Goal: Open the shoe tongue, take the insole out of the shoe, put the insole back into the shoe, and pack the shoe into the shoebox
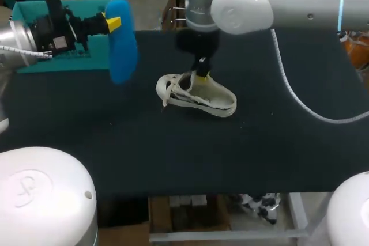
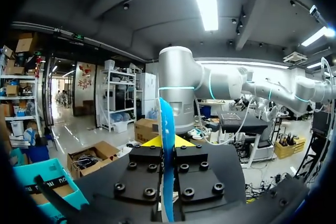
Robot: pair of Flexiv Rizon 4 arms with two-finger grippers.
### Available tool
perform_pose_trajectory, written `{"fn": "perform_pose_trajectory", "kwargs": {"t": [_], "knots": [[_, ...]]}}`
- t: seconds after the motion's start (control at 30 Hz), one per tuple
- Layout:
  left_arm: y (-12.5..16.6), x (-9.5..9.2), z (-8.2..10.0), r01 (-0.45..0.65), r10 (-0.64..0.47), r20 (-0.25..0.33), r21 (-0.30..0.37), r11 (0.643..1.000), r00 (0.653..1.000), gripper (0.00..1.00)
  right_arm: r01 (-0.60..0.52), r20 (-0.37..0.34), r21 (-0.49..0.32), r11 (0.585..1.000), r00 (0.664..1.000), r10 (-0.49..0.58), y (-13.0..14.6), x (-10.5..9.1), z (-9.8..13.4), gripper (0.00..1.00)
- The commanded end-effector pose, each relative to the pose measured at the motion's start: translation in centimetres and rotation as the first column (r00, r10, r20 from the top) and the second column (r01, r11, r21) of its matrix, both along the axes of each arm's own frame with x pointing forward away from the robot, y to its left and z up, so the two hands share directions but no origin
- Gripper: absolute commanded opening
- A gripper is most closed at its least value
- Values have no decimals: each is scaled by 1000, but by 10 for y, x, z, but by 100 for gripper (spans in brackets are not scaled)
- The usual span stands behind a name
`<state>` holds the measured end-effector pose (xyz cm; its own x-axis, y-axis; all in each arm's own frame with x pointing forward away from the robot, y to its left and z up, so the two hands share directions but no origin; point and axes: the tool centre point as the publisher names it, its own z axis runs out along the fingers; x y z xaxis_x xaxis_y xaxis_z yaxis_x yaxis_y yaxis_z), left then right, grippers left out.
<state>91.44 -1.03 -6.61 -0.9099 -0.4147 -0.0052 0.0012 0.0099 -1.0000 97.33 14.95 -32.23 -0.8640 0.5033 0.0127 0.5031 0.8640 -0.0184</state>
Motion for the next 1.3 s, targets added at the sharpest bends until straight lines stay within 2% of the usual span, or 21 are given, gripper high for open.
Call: {"fn": "perform_pose_trajectory", "kwargs": {"t": [0.03, 0.23, 0.47, 0.6, 0.73, 0.97, 1.2, 1.23, 1.27, 1.3], "knots": [[-16, 20, 2, 154, -154, 32, 4, 988, 988, 0, 143, 48, 103, 984, 988, -149, -9, -19, 10, 0], [-38, 29, 8, 288, -289, 88, 24, 957, 953, 0, 327, 41, 182, 927, 940, -339, -9, -39, 13, 0], [-59, 46, 8, 403, -404, 122, 30, 915, 907, 0, 523, 34, 276, 806, 833, -552, -4, -60, 6, 0], [-67, 56, 10, 437, -437, 127, 29, 899, 891, 0, 571, 37, 321, 755, 789, -613, -3, -69, 2, 0], [-74, 64, 10, 455, -455, 126, 34, 890, 881, 0, 619, 38, 328, 713, 746, -665, -5, -78, 1, 0], [-80, 73, 7, 473, -475, 118, 44, 880, 872, 0, 651, 34, 358, 669, 707, -706, -8, -84, -8, 0], [-81, 81, -5, 486, -488, 88, 52, 873, 868, 0, 651, 4, 382, 656, 709, -705, -15, -74, -22, 0], [-81, 81, -6, 490, -493, 83, 49, 870, 866, 0, 651, 0, 382, 655, 709, -705, -16, -74, -22, 3], [-81, 81, -7, 495, -497, 82, 49, 868, 864, 0, 652, -1, 383, 654, 709, -705, -16, -73, -22, 46], [-82, 80, -9, 498, -501, 81, 50, 866, 862, 0, 654, -1, 383, 653, 707, -707, -17, -73, -22, 100]]}}
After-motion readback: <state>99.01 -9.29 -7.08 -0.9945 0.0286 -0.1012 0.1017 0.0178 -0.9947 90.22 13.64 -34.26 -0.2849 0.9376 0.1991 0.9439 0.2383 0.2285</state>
